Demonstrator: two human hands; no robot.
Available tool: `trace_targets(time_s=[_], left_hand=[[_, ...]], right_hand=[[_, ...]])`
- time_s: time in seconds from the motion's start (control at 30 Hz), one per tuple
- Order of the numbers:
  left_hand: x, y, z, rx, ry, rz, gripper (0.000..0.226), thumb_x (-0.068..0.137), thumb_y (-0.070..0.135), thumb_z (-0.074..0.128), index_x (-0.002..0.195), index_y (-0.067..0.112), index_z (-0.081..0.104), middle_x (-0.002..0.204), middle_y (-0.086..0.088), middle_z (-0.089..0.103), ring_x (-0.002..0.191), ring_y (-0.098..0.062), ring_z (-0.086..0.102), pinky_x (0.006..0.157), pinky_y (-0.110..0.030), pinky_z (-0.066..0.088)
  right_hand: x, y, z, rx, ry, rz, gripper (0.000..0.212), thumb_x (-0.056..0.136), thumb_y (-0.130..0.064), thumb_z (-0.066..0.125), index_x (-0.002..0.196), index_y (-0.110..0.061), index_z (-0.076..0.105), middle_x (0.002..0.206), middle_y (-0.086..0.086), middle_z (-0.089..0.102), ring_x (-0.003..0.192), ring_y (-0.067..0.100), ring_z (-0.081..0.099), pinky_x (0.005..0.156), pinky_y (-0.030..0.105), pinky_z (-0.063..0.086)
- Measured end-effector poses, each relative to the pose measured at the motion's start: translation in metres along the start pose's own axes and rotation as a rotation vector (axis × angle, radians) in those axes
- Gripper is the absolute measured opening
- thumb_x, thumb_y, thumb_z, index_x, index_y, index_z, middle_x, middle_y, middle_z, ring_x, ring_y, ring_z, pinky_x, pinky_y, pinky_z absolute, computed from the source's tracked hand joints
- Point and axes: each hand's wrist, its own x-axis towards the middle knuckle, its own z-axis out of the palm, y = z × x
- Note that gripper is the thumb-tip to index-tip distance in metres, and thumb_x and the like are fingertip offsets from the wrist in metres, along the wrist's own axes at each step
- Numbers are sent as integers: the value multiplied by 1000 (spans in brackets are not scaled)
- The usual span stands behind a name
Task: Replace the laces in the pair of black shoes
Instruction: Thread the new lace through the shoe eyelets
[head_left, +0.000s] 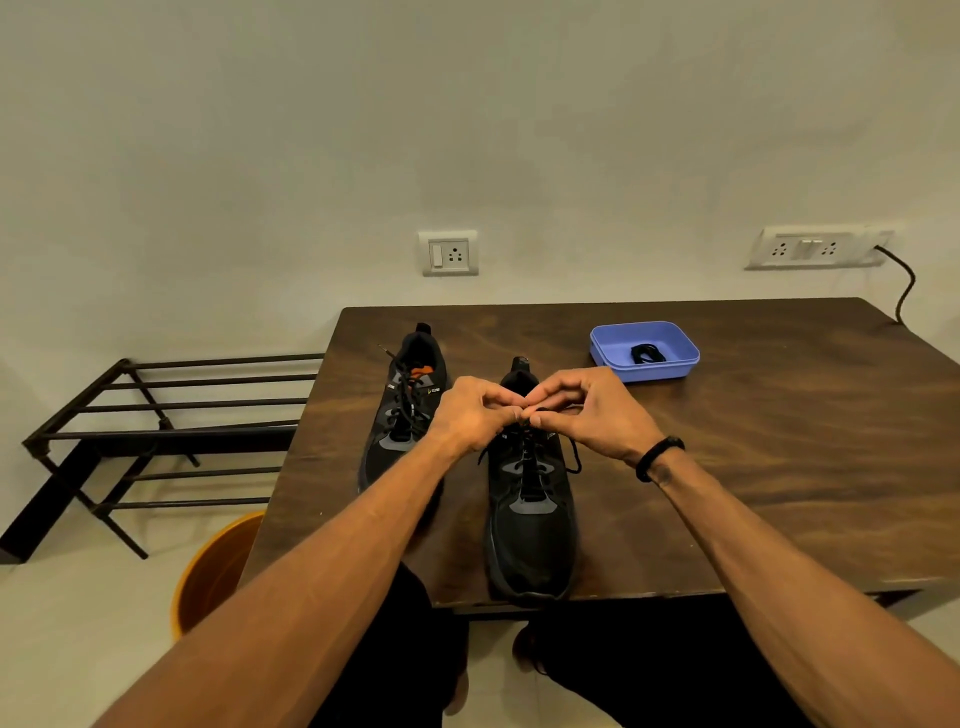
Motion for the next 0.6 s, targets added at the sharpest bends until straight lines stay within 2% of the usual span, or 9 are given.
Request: trace_targets(time_s=[0.17,0.27,0.37,0.5,0.6], left_hand=[[1,0,0,-45,8,-12,14,90,21,80,103,25,83,88,4,80,81,-7,72,75,-22,54],[-3,4,-3,-179,-4,-76,13,94,16,74,105,19,81,89,-1,79,74,-9,68,69,-23,55],[-9,8,-3,-292,-20,-187,19,103,12,61,115,13,76,87,-7,72,61,-5,59,59,-20,53],[-5,12,5,-325,-53,-322,25,108,12,50,121,13,72,80,-4,66,57,-5,55,53,-20,51],[-1,14,10,-332,-79,-364,25,108,14,49,116,13,73,71,-3,60,55,-7,52,51,-19,50]], right_hand=[[3,-3,13,-268,79,-85,24,82,-5,81,100,-20,77,87,-9,77,85,-3,72,78,15,57],[4,-2,27,-440,145,-165,23,85,-6,75,104,-18,73,87,-13,68,88,10,66,78,28,55],[2,4,41,-513,198,-235,27,85,-2,71,107,-17,67,97,-3,66,91,19,60,79,38,53],[1,6,46,-539,256,-283,24,86,-3,72,106,-15,67,102,2,67,94,22,62,78,43,54],[1,4,48,-568,314,-325,25,84,0,72,104,-14,67,100,1,67,91,21,62,73,40,54]])
